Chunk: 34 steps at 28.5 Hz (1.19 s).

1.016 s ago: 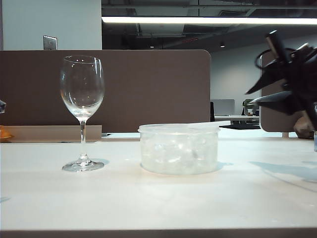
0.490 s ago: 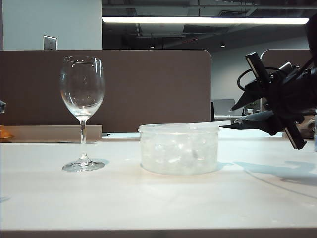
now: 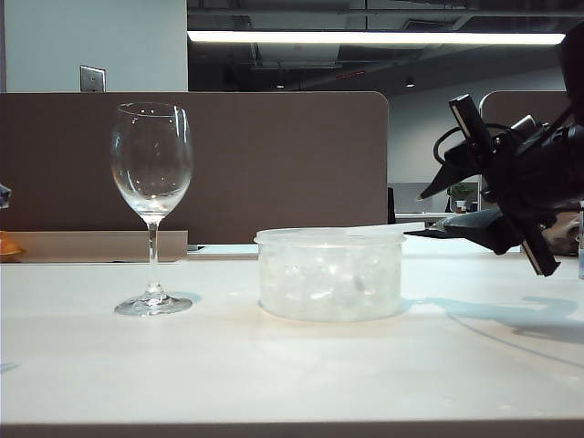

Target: Pick up an ice shovel filled with ice cubes and pour the ice from the shovel into the glass.

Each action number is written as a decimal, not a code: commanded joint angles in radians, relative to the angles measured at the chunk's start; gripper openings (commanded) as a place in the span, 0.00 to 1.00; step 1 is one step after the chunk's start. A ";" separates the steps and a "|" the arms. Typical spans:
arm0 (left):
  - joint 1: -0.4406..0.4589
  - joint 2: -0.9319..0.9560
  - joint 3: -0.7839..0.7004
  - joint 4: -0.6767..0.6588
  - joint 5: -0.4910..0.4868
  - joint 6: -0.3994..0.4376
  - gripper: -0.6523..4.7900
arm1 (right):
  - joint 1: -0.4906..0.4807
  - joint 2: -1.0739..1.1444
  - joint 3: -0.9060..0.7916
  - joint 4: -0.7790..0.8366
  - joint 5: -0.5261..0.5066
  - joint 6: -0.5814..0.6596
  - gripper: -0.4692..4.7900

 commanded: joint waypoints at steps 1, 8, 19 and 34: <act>0.002 0.000 0.001 -0.002 0.004 0.004 0.17 | 0.001 0.009 0.004 0.011 -0.007 0.007 0.42; 0.002 0.000 0.000 -0.002 0.004 0.005 0.17 | 0.026 0.039 0.005 0.025 -0.008 0.026 0.42; 0.002 0.000 0.001 -0.002 0.004 0.005 0.17 | 0.049 0.043 0.005 0.069 0.001 0.034 0.42; 0.002 0.000 0.001 -0.002 0.005 0.004 0.17 | 0.050 0.076 0.018 0.078 0.000 0.076 0.34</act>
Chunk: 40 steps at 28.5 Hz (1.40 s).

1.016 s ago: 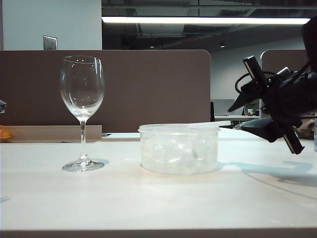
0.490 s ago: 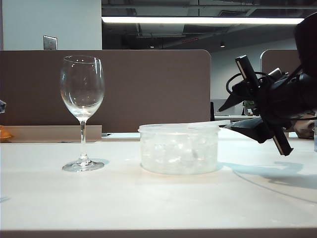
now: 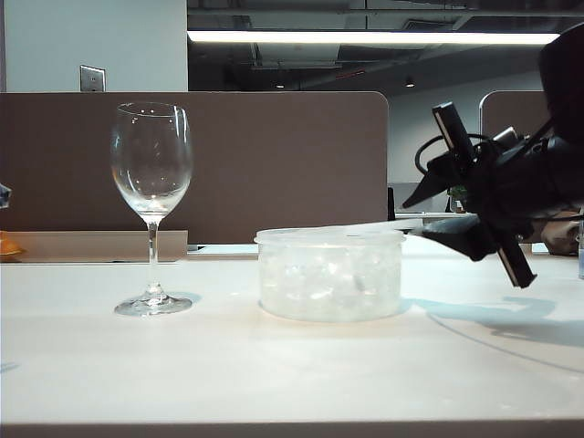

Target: Pick up an ice shovel filled with ice cubes and pour the ice from the shovel into the glass.

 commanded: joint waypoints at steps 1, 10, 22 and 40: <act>0.002 0.001 0.001 -0.002 0.005 0.005 0.17 | 0.001 0.021 0.007 0.029 -0.002 0.021 0.34; 0.002 0.001 0.001 -0.002 0.005 0.004 0.17 | 0.001 0.039 0.012 0.058 -0.005 0.025 0.20; 0.002 0.001 0.001 -0.002 0.005 0.004 0.17 | 0.001 0.039 0.012 0.086 -0.002 0.057 0.08; 0.002 0.001 0.000 -0.002 0.004 0.004 0.17 | 0.001 0.040 0.011 0.127 0.023 0.212 0.08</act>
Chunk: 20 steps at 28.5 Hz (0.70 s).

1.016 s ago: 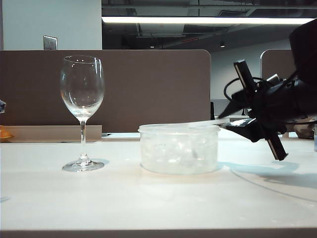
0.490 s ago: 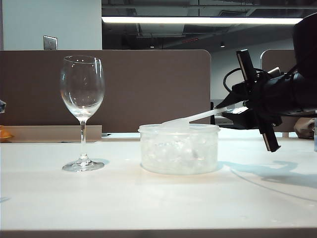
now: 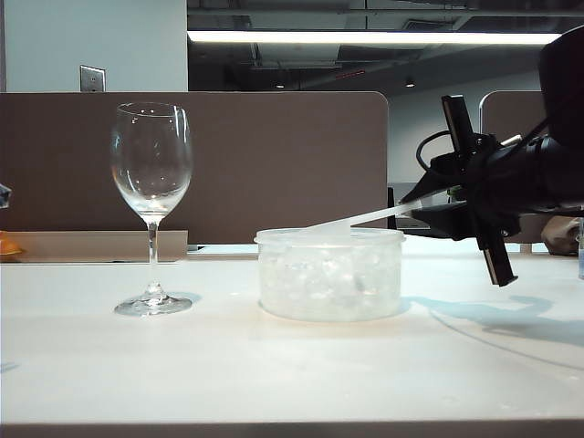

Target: Pick up an ice shovel filled with ice cubes and pour the ice from the shovel into the glass.

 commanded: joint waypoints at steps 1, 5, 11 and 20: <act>0.002 0.001 0.001 -0.002 0.005 0.005 0.17 | 0.000 0.000 0.001 0.026 0.013 0.026 0.08; 0.002 0.001 0.001 -0.002 0.005 0.004 0.17 | 0.000 0.000 0.001 0.025 0.017 0.048 0.08; 0.002 0.001 0.001 -0.002 0.005 0.004 0.17 | 0.000 0.000 0.000 0.026 0.015 0.062 0.08; 0.002 0.001 0.001 -0.002 0.005 0.004 0.17 | 0.000 0.000 -0.001 0.050 0.039 0.141 0.08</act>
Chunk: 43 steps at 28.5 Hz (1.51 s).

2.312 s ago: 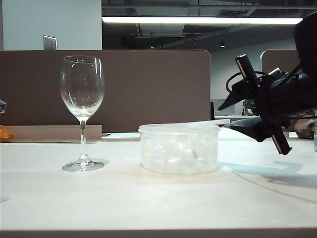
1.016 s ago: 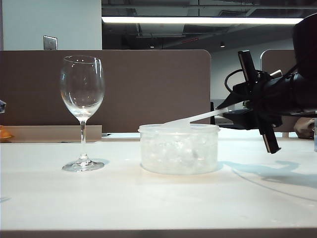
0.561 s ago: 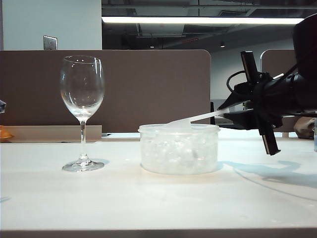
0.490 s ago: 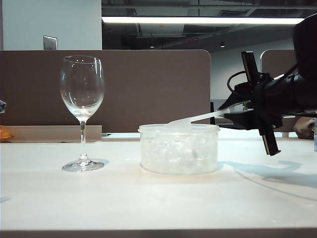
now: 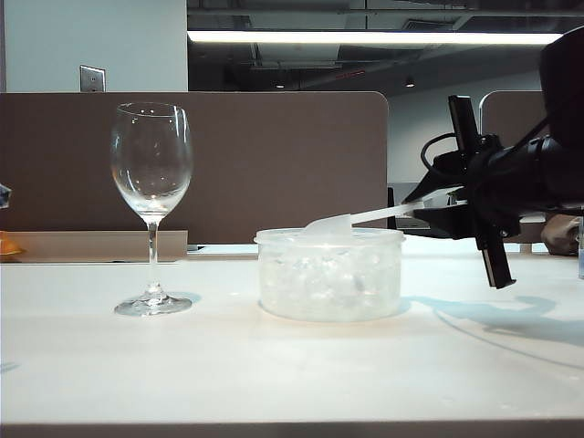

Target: Pick up an ice shovel filled with ice cubes and pour the ice from the shovel into the glass.

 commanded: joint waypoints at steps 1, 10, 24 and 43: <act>0.002 0.001 0.001 -0.002 0.005 0.004 0.17 | 0.000 -0.002 0.000 0.050 0.037 0.058 0.08; 0.002 0.001 0.001 -0.002 0.005 0.004 0.17 | -0.001 -0.002 0.001 0.112 0.060 0.102 0.08; 0.002 0.001 0.001 -0.002 0.004 0.004 0.17 | -0.002 -0.004 0.003 0.198 0.082 0.128 0.08; 0.002 0.001 0.001 -0.002 0.005 0.004 0.17 | -0.007 -0.004 0.005 0.181 0.056 0.152 0.08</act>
